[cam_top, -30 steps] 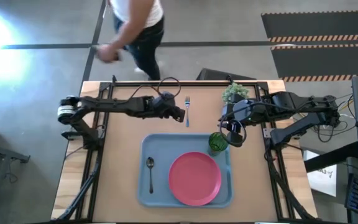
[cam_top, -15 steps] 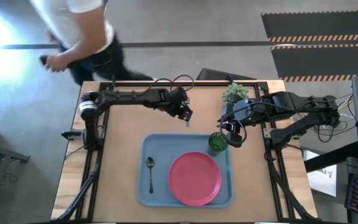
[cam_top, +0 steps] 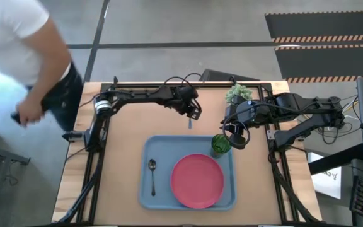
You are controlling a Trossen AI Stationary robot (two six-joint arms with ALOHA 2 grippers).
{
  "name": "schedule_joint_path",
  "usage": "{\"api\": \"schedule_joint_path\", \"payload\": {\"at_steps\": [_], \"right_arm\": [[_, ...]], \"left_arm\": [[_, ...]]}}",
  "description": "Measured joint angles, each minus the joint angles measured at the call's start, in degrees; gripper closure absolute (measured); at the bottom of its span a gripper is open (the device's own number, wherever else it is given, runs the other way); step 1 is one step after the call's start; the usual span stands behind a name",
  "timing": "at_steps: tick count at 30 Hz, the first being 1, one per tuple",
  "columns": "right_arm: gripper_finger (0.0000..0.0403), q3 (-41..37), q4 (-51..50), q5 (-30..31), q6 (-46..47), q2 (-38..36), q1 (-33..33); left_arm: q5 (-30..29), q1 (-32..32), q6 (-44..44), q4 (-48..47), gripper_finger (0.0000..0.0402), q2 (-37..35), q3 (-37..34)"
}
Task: Pick and place plate/cup/fork/spoon on tray
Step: Put the blue fork on the blue tray to the left of the pink plate
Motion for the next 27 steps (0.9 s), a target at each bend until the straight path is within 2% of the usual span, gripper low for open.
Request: {"api": "schedule_joint_path", "payload": {"at_steps": [16,23,27], "right_arm": [[0.0323,0.0,0.0,0.0,-0.8,0.0,0.0],[0.0323,0.0,0.0,0.0,-0.8,0.0,0.0],[0.0323,0.0,0.1,0.0,-0.8,0.0,0.0]], "left_arm": [[-2.9,1.0,-1.3,0.2,0.0275,2.0,-0.2],[-3.1,1.0,-1.7,1.1,0.0303,2.0,-0.3],[-1.8,1.0,-1.7,5.5,0.0311,2.0,-0.4]]}}
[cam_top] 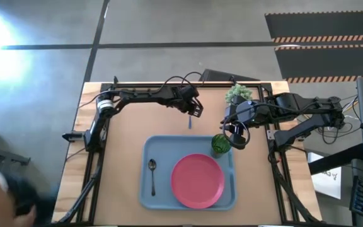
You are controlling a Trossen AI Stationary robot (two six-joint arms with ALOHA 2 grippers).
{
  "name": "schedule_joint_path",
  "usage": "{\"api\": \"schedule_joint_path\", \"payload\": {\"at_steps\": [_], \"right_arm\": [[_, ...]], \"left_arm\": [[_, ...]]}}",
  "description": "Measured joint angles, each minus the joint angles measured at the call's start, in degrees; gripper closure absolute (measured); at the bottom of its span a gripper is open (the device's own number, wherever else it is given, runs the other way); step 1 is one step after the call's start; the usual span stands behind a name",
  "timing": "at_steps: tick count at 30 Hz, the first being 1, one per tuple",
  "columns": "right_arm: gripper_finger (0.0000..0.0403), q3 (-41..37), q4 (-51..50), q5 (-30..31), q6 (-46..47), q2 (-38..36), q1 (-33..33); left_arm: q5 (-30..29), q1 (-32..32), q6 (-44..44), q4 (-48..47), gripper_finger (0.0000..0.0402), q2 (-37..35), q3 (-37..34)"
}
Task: Pick and place plate/cup/fork/spoon on tray
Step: Put the blue fork on the blue tray to the left of the pink plate
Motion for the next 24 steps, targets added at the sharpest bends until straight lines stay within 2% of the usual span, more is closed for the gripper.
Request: {"api": "schedule_joint_path", "payload": {"at_steps": [9,19,24], "right_arm": [[0.0323,0.0,0.1,-0.2,0.0,0.0,0.0],[0.0323,0.0,0.3,-0.3,-1.6,0.0,0.0],[0.0323,0.0,1.2,-0.4,-2.8,0.0,0.0]], "left_arm": [[1.9,-0.4,1.4,-1.0,0.0306,0.0,-0.1],[2.8,-0.5,0.0,-5.3,0.0235,0.0,-0.2],[3.4,-0.4,0.0,-5.2,0.0224,0.0,-0.5]]}}
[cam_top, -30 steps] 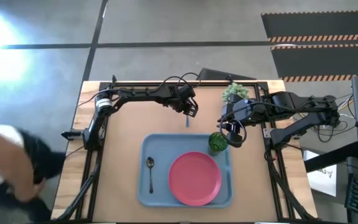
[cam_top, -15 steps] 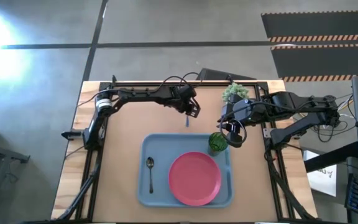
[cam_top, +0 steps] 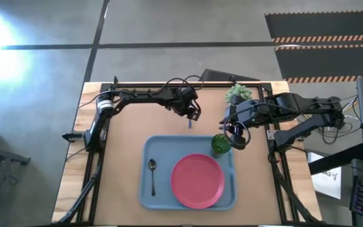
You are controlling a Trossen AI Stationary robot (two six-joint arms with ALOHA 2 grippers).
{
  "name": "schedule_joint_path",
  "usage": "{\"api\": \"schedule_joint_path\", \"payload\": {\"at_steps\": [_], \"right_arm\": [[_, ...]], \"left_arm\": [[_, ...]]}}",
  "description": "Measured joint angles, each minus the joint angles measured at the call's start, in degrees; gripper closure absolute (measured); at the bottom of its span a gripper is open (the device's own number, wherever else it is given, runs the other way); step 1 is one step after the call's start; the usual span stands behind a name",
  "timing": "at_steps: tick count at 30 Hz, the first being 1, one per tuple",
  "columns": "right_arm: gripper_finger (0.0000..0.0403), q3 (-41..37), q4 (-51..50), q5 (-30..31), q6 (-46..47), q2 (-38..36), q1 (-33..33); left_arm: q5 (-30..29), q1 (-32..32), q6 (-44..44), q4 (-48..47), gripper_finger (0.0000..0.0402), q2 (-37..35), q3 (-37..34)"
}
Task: Pick and place plate/cup/fork/spoon on tray
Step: Put the blue fork on the blue tray to the left of the pink plate
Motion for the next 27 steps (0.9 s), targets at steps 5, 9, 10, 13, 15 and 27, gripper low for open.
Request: {"api": "schedule_joint_path", "payload": {"at_steps": [5,9,10,13,15,27], "right_arm": [[0.0323,0.0,0.5,-1.3,-0.2,0.1,0.0],[0.0323,-0.4,0.5,-1.3,-0.1,0.4,0.0],[0.0323,-0.5,0.4,-1.3,0.0,0.5,0.0],[0.0323,-0.5,0.5,-1.3,0.8,0.4,0.0],[0.0323,-0.5,0.5,-1.3,1.1,0.4,0.0],[0.0323,-0.5,0.4,-1.3,1.9,0.4,0.0]], "left_arm": [[3.2,-0.2,-0.2,0.0,0.0224,2.7,0.0],[6.1,-0.5,-0.1,0.5,0.0224,5.4,1.3],[6.4,-0.6,-0.1,0.6,0.0224,5.9,1.6],[7.1,-0.5,-0.1,1.0,0.0224,6.3,2.1],[7.0,-0.5,0.0,1.5,0.0224,6.3,2.2],[6.3,0.5,0.0,2.2,0.0224,6.5,2.5]]}}
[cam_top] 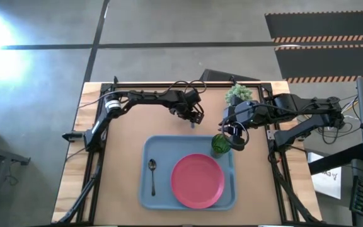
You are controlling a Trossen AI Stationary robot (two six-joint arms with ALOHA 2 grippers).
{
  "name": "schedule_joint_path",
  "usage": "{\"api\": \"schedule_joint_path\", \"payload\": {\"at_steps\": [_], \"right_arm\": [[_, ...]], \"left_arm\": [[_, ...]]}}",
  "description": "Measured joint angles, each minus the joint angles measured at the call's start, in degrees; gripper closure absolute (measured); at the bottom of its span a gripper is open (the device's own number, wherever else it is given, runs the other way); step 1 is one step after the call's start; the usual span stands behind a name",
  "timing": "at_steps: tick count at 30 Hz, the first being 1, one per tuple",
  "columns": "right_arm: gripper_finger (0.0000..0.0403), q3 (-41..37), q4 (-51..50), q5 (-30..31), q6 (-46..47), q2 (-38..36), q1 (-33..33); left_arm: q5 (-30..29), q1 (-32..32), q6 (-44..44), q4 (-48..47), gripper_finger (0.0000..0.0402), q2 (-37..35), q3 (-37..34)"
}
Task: Pick and place plate/cup/fork/spoon on tray
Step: Put the blue fork on the blue tray to the left of the pink plate
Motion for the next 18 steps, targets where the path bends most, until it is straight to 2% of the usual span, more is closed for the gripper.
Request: {"api": "schedule_joint_path", "payload": {"at_steps": [5,8,14,18], "right_arm": [[0.0323,0.0,0.0,0.0,0.0,0.0,0.0],[0.0323,0.0,0.0,0.0,0.0,0.0,0.0],[0.0323,0.0,-0.1,0.0,-0.2,0.0,0.5],[0.0323,0.0,-0.2,0.0,-0.6,-0.1,1.6]], "left_arm": [[-0.9,0.0,-2.7,-0.2,0.0248,0.1,0.0],[-1.2,0.1,-2.9,-0.7,0.0284,0.2,-0.2],[-0.6,0.2,-1.2,-0.4,0.0383,0.1,-1.6],[-0.6,0.2,0.2,-0.4,0.0398,0.1,-2.5]]}}
